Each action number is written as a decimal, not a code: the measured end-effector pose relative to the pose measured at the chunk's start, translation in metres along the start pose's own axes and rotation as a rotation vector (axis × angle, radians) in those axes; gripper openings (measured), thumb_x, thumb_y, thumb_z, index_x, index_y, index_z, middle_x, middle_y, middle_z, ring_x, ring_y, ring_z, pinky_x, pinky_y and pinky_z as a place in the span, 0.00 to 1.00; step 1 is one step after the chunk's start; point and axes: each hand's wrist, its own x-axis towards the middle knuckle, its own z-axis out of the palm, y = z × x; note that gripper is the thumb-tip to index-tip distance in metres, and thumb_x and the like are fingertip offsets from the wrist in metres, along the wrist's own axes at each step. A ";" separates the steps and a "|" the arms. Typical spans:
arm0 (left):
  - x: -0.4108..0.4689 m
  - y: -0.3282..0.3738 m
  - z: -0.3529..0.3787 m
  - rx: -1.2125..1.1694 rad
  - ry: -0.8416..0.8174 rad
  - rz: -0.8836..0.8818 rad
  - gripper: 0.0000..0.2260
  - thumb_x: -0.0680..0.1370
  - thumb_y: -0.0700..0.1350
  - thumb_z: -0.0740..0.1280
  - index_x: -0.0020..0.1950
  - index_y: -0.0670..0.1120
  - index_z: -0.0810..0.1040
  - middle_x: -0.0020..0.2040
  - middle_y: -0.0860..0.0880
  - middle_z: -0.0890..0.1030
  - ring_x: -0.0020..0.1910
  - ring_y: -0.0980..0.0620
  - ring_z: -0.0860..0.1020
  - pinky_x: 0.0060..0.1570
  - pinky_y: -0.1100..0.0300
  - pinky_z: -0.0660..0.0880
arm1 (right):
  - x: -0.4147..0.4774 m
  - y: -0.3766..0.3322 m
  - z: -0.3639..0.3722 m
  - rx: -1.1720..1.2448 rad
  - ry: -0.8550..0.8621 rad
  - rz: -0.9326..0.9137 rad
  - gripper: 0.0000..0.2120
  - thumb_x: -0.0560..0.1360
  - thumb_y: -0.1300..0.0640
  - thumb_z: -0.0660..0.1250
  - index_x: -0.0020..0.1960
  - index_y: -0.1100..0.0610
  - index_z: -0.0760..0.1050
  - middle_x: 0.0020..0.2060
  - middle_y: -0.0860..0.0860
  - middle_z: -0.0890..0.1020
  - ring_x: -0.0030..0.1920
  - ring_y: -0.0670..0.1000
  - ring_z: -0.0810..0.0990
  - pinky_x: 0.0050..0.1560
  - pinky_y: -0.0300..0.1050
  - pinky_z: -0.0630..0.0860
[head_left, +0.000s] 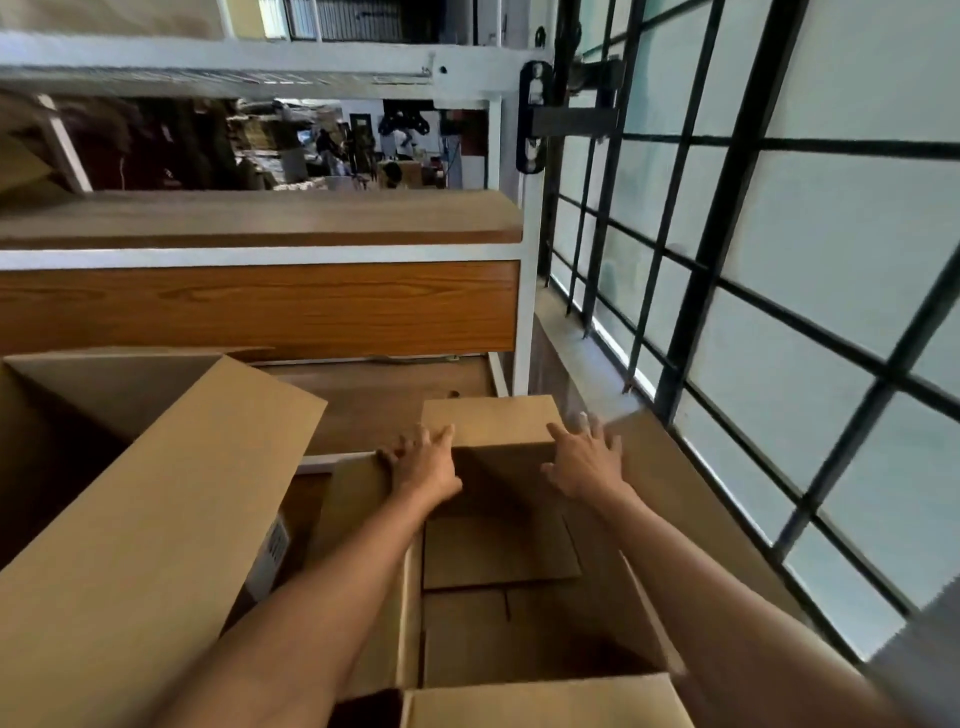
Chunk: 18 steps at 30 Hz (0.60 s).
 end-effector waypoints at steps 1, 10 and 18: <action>0.008 -0.001 0.000 0.014 -0.031 0.008 0.35 0.73 0.46 0.70 0.77 0.54 0.59 0.77 0.42 0.59 0.74 0.37 0.59 0.69 0.40 0.63 | 0.009 0.006 0.007 -0.022 -0.062 0.051 0.33 0.76 0.47 0.66 0.77 0.44 0.56 0.77 0.59 0.57 0.77 0.64 0.53 0.71 0.70 0.57; 0.055 -0.009 0.009 0.029 -0.011 0.049 0.15 0.76 0.44 0.69 0.62 0.53 0.78 0.58 0.49 0.81 0.56 0.47 0.79 0.55 0.48 0.78 | 0.046 0.020 0.032 -0.114 -0.009 0.090 0.19 0.81 0.51 0.54 0.71 0.42 0.65 0.61 0.54 0.75 0.61 0.57 0.73 0.57 0.58 0.70; 0.040 -0.009 0.004 0.086 0.055 0.041 0.17 0.76 0.45 0.69 0.64 0.51 0.73 0.64 0.48 0.75 0.64 0.44 0.71 0.62 0.44 0.71 | 0.029 0.015 0.023 0.009 -0.042 -0.022 0.29 0.77 0.54 0.64 0.76 0.47 0.59 0.76 0.58 0.61 0.78 0.62 0.52 0.74 0.66 0.53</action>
